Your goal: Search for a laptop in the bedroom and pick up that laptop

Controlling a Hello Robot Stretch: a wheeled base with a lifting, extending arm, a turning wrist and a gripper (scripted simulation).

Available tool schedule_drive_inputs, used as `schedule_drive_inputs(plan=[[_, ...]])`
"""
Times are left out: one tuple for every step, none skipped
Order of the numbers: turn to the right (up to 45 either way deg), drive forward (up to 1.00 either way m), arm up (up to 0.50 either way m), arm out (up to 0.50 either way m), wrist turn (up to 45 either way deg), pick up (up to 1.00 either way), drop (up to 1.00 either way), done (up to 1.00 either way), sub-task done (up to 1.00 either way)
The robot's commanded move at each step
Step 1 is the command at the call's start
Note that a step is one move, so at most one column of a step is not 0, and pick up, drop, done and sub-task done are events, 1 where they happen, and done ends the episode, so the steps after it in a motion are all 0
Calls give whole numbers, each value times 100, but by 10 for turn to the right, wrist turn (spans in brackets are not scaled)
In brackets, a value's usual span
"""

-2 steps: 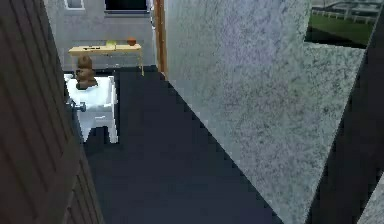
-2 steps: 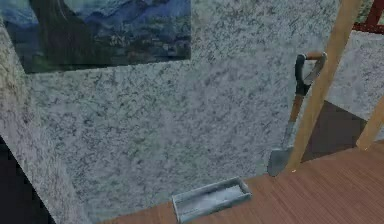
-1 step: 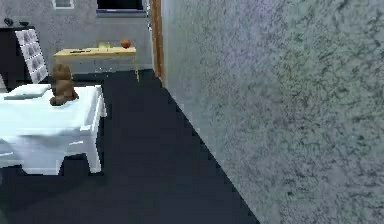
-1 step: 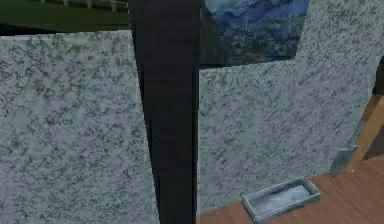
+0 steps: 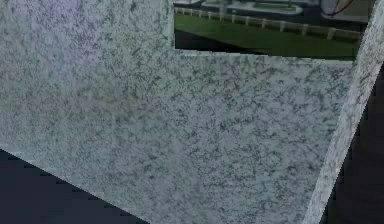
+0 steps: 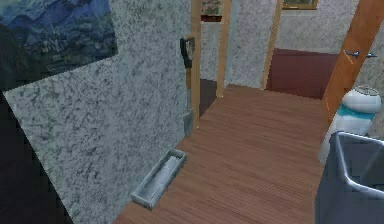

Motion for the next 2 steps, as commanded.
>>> schedule_drive_inputs(plan=[[0,10,0,0,0,0,0,0,0],[-450,0,0,0,0,0,0,0,0]])
